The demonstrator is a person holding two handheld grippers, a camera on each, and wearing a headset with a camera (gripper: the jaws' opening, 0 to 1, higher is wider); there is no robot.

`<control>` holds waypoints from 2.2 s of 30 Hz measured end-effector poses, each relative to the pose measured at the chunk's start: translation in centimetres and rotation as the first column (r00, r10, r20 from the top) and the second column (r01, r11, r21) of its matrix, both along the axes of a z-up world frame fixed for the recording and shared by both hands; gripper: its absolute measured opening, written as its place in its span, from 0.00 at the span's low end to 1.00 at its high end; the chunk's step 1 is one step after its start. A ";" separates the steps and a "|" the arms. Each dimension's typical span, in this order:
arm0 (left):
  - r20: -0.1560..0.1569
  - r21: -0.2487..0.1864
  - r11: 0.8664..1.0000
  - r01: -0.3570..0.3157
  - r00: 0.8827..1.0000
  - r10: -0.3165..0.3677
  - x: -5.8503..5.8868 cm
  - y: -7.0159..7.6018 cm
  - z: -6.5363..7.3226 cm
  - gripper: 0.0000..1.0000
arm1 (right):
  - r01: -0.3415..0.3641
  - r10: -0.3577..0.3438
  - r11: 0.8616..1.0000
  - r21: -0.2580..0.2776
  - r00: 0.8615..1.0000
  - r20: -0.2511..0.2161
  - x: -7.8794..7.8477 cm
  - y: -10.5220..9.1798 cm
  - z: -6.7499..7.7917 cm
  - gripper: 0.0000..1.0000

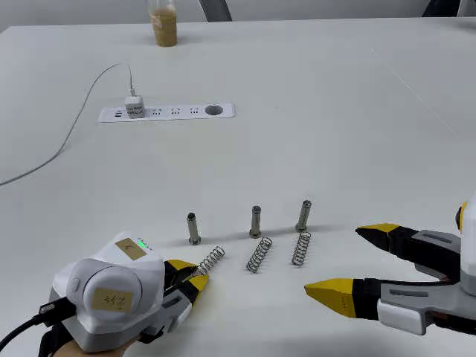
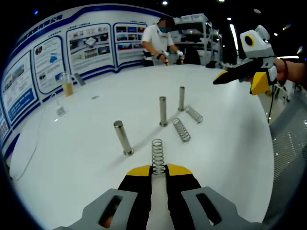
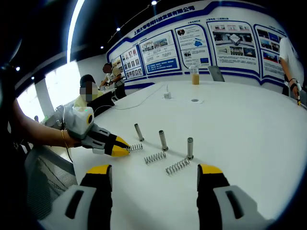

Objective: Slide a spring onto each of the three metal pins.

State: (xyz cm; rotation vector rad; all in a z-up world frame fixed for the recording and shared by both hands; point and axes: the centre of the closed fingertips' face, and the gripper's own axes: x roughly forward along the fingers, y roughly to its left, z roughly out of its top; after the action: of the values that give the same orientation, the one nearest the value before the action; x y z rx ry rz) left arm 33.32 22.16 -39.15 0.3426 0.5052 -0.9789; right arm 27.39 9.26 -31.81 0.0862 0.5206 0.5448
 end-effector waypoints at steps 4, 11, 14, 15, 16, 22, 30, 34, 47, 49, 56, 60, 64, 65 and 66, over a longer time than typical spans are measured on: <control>0.006 -0.046 0.999 -0.014 1.000 0.015 -0.3 -0.1 1.3 0.10 | 0.004 -0.004 1.000 0.025 1.000 -0.004 0.1 0.6 0.4 0.69; 0.034 -0.133 0.991 -0.027 0.999 0.032 -1.2 -0.2 3.9 0.10 | 0.031 -0.032 0.992 0.118 0.999 0.010 1.1 1.9 1.8 0.60; 0.050 -0.154 0.988 -0.025 0.998 0.033 -1.6 -0.3 4.9 0.10 | 0.047 -0.050 0.987 0.153 0.999 0.015 1.6 2.3 2.5 0.57; 0.057 -0.163 0.986 -0.026 0.998 0.035 -1.7 -0.4 5.3 0.10 | 0.051 -0.055 0.984 0.170 0.998 0.020 1.8 2.5 2.8 0.56; 0.063 -0.170 0.985 -0.025 0.997 0.036 -1.7 -0.4 5.6 0.10 | 0.054 -0.059 0.981 0.186 0.998 0.022 1.9 2.6 3.0 0.56; 0.085 -0.214 0.976 -0.024 0.995 0.043 -2.3 -0.5 7.5 0.10 | 0.047 -0.057 0.972 0.229 0.998 0.040 2.4 3.7 4.0 0.50; 0.139 -0.246 0.969 0.008 0.990 0.027 -3.1 -0.7 9.4 0.11 | 0.017 -0.034 0.948 0.317 0.998 0.048 2.8 5.7 5.1 0.43; 0.165 -0.258 0.966 0.025 0.986 0.018 -3.7 -0.8 10.3 0.11 | -0.028 0.015 0.933 0.359 0.999 0.041 2.4 7.3 5.4 0.34; 0.199 -0.286 0.956 0.062 0.980 -0.004 -5.1 -0.8 11.4 0.11 | -0.065 0.064 0.897 0.438 0.998 0.017 2.5 9.6 5.6 0.26; 0.197 -0.289 0.954 0.072 0.980 -0.015 -5.2 -0.9 11.3 0.11 | -0.067 0.066 0.896 0.439 0.998 0.018 2.5 9.7 5.6 0.25; 0.210 -0.315 0.944 0.094 0.977 -0.028 -5.3 -1.1 11.8 0.11 | -0.056 0.061 0.876 0.479 0.998 0.005 2.7 10.0 5.8 0.18; 0.211 -0.318 0.943 0.097 0.977 -0.029 -5.2 -1.0 12.0 0.11 | -0.053 0.059 0.868 0.493 0.998 0.003 2.8 10.2 5.9 0.16; 0.204 -0.306 0.948 0.089 0.979 -0.026 -5.1 -0.8 11.7 0.11 | -0.076 0.075 0.870 0.488 0.997 0.022 2.8 10.6 6.1 0.13; 0.200 -0.303 0.949 0.085 0.980 -0.024 -5.1 -0.8 11.6 0.11 | -0.083 0.077 0.875 0.477 0.997 0.031 2.9 10.7 6.0 0.13; 0.195 -0.301 0.950 0.081 0.981 -0.021 -5.1 -0.7 11.5 0.11 | -0.086 0.080 0.876 0.474 0.996 0.033 2.8 10.7 6.0 0.13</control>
State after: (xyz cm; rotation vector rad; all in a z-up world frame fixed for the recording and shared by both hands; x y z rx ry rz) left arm 28.25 21.44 -27.60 0.1655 0.1655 -1.0462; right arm 30.24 19.99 -25.78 0.5332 0.3690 0.7505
